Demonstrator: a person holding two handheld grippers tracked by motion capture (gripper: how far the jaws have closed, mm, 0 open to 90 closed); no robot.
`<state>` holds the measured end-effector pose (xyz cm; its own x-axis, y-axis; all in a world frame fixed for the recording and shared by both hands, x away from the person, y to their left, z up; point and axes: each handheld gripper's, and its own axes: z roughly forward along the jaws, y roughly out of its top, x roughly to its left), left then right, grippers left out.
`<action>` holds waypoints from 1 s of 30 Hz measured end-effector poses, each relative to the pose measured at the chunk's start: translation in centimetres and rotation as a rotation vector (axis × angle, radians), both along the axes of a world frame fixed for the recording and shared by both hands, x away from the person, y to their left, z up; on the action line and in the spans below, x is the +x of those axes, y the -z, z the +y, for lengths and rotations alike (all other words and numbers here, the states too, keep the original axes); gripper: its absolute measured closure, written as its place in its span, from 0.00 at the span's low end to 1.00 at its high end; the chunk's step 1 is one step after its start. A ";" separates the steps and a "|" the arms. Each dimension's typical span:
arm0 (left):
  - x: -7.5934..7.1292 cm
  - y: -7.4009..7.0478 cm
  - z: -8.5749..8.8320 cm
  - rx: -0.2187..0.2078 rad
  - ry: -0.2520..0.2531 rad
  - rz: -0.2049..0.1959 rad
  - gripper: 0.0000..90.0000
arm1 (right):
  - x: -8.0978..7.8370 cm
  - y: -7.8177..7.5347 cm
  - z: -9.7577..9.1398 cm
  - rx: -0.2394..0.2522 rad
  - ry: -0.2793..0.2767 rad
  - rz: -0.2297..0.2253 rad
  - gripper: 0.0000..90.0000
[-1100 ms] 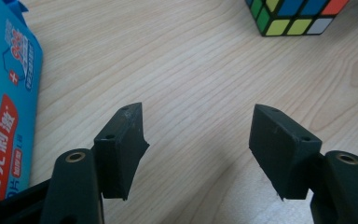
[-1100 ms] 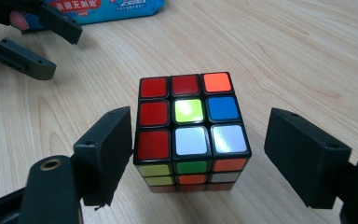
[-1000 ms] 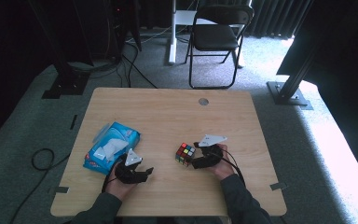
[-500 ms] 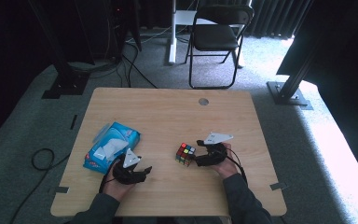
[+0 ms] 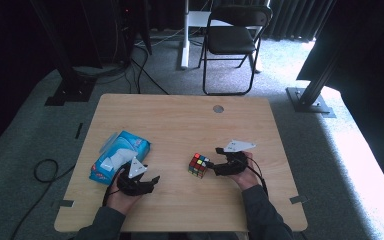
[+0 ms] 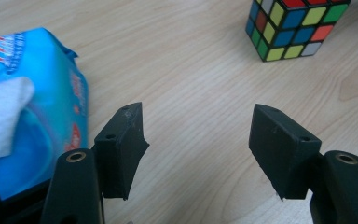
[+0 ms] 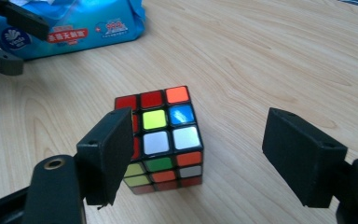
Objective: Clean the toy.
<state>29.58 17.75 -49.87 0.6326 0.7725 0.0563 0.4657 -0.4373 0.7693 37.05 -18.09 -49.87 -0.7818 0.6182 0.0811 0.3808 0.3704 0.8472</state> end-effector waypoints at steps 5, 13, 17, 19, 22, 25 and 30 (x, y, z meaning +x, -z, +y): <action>-0.1 -0.5 0.6 -0.002 -0.021 -0.017 0.39 | 0.3 0.0 -0.7 0.011 0.025 0.004 0.29; 0.1 -1.2 1.4 -0.012 -0.052 -0.019 0.38 | 0.4 0.2 -1.1 0.014 0.045 0.011 0.29; 0.2 -1.4 1.7 0.000 -0.061 -0.015 0.36 | 0.6 0.5 -1.1 0.008 0.053 0.022 0.29; 0.2 -1.5 1.8 0.003 -0.065 -0.019 0.36 | 0.6 0.5 -1.1 0.009 0.054 0.024 0.29; 0.3 -1.8 2.0 0.012 -0.074 -0.030 0.36 | 0.6 0.7 -1.0 0.005 0.054 0.026 0.29; 0.2 -2.0 2.2 0.025 -0.088 -0.050 0.36 | 0.6 0.7 -1.0 0.000 0.054 0.026 0.29; 0.1 -2.5 2.8 0.033 -0.106 -0.069 0.37 | 0.5 0.7 -1.1 0.006 0.056 0.025 0.29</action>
<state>29.70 20.58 -47.41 0.5415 0.8316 0.1237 0.4570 -0.4146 0.7869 37.52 -19.22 -50.55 -0.7436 0.6604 0.1041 0.4222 0.3431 0.8390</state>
